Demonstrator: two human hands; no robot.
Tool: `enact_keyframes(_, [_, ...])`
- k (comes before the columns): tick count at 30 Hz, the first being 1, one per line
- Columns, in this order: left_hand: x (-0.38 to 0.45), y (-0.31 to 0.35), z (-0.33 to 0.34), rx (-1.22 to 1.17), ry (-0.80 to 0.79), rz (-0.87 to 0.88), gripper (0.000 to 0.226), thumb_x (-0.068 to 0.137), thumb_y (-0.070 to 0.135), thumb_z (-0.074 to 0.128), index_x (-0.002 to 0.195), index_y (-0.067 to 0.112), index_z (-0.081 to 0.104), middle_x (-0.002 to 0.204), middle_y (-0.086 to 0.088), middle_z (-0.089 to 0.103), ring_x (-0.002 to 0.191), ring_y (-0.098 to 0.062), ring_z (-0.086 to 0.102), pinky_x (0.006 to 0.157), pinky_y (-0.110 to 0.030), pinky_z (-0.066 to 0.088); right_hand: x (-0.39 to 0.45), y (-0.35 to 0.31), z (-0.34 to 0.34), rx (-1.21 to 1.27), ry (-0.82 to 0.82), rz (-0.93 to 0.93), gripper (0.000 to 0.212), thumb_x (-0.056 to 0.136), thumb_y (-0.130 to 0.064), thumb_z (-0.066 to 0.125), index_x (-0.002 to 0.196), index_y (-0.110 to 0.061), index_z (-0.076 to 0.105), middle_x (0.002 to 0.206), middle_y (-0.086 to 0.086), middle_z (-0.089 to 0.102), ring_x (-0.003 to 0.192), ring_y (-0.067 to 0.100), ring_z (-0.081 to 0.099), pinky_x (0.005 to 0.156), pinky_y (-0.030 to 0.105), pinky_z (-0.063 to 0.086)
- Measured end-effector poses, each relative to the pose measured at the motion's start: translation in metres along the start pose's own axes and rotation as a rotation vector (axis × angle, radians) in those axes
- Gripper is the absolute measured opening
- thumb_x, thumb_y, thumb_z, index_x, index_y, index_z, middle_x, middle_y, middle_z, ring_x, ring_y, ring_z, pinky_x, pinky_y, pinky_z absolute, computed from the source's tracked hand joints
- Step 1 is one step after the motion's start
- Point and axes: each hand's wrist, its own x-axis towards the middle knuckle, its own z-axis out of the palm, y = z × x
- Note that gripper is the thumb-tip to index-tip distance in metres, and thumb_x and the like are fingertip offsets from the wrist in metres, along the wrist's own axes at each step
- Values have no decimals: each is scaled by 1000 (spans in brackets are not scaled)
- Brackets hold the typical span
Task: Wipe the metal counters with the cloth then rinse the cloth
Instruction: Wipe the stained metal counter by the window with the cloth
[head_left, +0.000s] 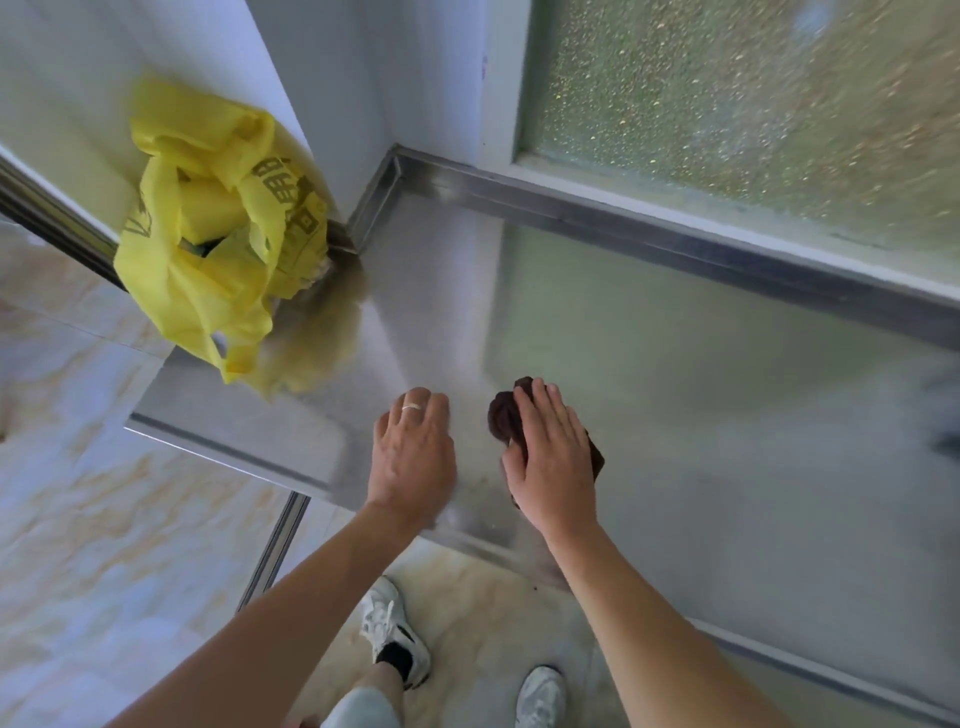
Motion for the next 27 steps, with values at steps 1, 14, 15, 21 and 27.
enact_keyframes(1, [-3, 3, 2, 10, -9, 7, 28, 81, 12, 54, 107, 20, 52, 115, 0, 51, 105, -23, 50, 88, -36, 47, -11, 1, -3, -8, -2, 24, 60, 99, -26, 46, 158, -14, 38, 167, 7, 31, 158, 22, 22, 125, 46, 27])
enact_keyframes(14, [4, -35, -13, -223, 56, 46, 45, 92, 35, 20, 105, 19, 60, 110, 2, 60, 105, -21, 55, 93, -36, 42, -26, -139, 36, -57, -83, 226, 75, 95, -38, 30, 162, -7, 21, 171, 16, 14, 160, 29, 5, 129, 47, 12])
enact_keyframes(15, [6, -44, -15, -237, 74, 22, 46, 91, 35, 20, 104, 18, 61, 110, 1, 61, 105, -22, 55, 92, -36, 42, -20, -145, 40, -64, -91, 209, 77, 93, -40, 30, 162, -7, 21, 171, 16, 13, 160, 29, 5, 130, 47, 10])
enact_keyframes(21, [18, -107, -16, -180, 138, -108, 20, 86, 13, 47, 101, 17, 60, 107, 1, 64, 103, -25, 59, 85, -37, 44, 19, -182, 59, -25, -79, 85, 74, 95, -41, 32, 161, -8, 26, 170, 15, 18, 160, 28, 11, 129, 46, 13])
enact_keyframes(27, [24, -158, -30, -138, 186, -159, 28, 80, 27, 44, 101, 14, 58, 101, -3, 62, 95, -27, 58, 84, -39, 46, 60, -212, 88, 53, -48, -103, 62, 102, -39, 40, 158, -12, 37, 168, 11, 27, 158, 24, 20, 128, 44, 18])
